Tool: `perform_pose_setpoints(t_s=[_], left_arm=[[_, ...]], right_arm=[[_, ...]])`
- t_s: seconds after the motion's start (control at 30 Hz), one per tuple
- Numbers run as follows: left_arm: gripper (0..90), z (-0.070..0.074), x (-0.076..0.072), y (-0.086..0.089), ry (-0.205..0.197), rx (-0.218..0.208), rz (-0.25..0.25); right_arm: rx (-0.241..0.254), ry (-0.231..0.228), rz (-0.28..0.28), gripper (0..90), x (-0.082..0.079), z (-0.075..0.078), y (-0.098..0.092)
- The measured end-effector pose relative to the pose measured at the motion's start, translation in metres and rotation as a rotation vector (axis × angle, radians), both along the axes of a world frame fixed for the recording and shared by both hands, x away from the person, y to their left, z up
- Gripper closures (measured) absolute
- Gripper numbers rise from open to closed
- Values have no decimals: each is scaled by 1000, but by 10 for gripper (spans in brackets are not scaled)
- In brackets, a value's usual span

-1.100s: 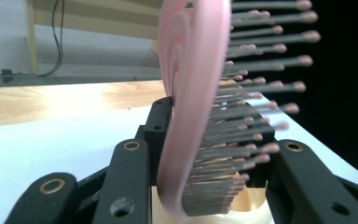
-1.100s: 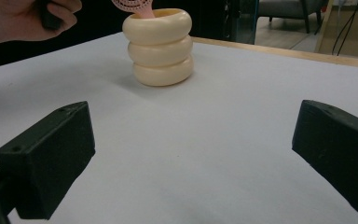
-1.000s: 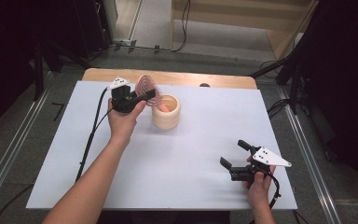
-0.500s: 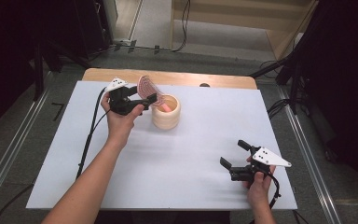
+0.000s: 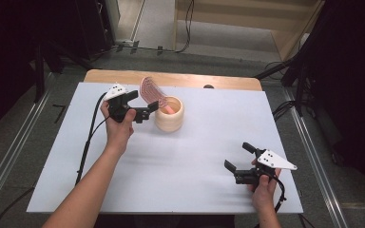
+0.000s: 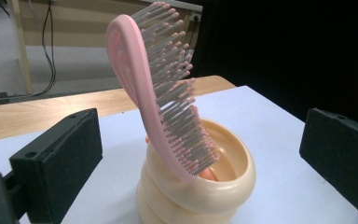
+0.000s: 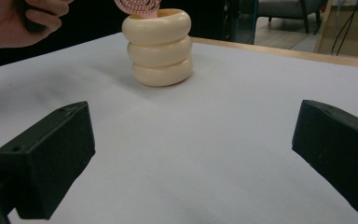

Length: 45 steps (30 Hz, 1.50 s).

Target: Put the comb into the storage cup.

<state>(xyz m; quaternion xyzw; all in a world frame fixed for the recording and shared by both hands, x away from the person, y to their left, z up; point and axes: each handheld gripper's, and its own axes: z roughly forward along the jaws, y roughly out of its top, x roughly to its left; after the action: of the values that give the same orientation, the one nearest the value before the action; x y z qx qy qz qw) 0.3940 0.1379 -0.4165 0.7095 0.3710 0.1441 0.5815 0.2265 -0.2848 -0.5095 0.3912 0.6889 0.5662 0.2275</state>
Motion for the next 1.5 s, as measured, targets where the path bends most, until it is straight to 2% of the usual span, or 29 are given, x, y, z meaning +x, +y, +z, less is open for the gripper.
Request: perform_pose_setpoints(t_s=[0.47, 0.73, 1.13, 1.5], left_arm=[[0, -4, -23, 11, -44, 29, -18], [0, -7, -36, 20, -56, 14, -24], [0, -13, -56, 32, -94, 56, -27], [0, -20, -73, 42, -106, 60, -30]], right_arm=[[1, 2, 2, 0, 0, 0, 1], [-1, 1, 1, 0, 0, 0, 1], [-4, 4, -2, 0, 0, 0, 1], [-5, 6, -3, 0, 0, 0, 1]])
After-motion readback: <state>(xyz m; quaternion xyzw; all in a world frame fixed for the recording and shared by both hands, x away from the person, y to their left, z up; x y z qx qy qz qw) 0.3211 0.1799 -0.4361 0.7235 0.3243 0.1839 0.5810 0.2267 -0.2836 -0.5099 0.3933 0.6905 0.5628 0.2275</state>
